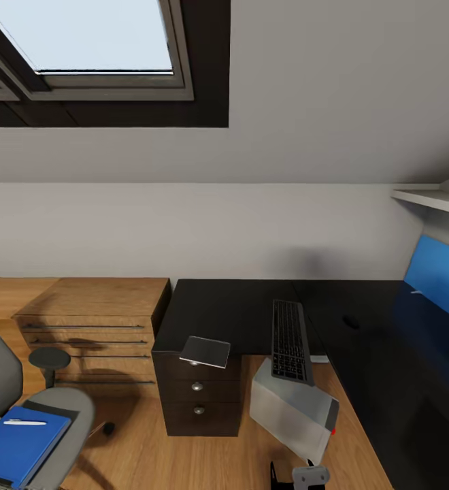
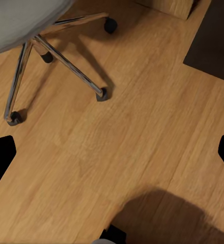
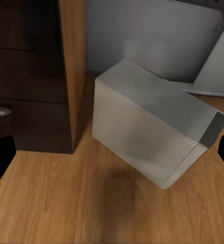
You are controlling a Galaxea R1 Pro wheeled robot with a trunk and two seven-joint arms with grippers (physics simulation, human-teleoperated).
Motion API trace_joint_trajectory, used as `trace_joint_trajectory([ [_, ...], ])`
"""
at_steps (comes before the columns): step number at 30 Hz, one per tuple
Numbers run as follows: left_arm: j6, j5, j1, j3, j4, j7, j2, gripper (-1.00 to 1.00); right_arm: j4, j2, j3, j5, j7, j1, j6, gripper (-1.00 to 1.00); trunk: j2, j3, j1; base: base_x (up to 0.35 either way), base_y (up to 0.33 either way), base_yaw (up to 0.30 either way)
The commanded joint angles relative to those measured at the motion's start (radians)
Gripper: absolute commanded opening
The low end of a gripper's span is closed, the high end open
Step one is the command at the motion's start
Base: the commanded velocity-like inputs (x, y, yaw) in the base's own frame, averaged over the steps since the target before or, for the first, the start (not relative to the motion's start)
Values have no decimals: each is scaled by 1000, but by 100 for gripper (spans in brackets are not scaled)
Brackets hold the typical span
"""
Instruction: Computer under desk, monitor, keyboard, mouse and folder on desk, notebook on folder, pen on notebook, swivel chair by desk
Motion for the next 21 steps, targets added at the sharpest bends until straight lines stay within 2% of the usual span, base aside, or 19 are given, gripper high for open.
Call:
trace_joint_trajectory([
  [1, -4, 7, -1, -5, 0, 5, 0, 100, 1, 0, 9, -7, -4, -1, -3, 100, -9, -5, 4, -164, 0, 0],
  [10, -3, 8, -1, -3, 0, 3, 0, 100, 1, 0, 9, -7, -4, -1, -3, 100, -72, -33, 38, -244, 34, 0],
  [21, -4, 8, 0, -4, 0, 2, 0, 100, 1, 0, 9, -9, -4, -1, -4, 100, -149, -68, 81, -37, 6, 0],
])
